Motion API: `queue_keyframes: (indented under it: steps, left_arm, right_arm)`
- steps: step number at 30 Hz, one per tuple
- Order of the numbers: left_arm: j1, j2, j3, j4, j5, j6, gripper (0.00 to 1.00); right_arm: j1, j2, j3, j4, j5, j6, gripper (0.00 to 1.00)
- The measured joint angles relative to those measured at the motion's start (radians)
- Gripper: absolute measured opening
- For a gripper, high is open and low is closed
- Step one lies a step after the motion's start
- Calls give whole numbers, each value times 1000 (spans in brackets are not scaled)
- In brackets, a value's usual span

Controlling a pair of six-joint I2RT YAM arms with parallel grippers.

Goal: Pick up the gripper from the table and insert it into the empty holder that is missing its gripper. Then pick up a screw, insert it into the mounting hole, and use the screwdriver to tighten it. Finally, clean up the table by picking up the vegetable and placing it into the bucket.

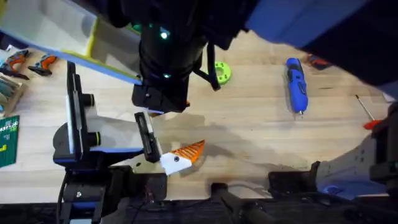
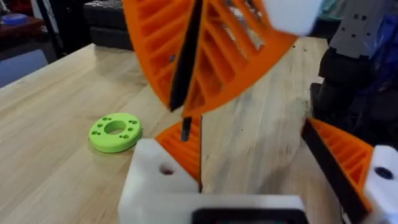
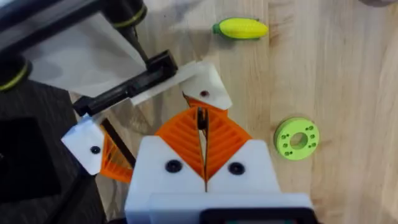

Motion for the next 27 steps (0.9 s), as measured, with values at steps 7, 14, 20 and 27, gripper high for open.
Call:
queue_keyframes:
  steps: [7,14,20,27]
  left_arm:
    - [0,0,0,0,0,0,986]
    - [0,0,0,0,0,0,985]
    - [0,0,0,0,0,0,986]
    - [0,0,0,0,0,0,986]
  right_arm:
    - [0,28,0,1,0,0,6]
    - [0,31,0,17,0,0,6]
    - [0,31,0,22,0,0,6]
    - [-2,31,0,22,0,0,6]
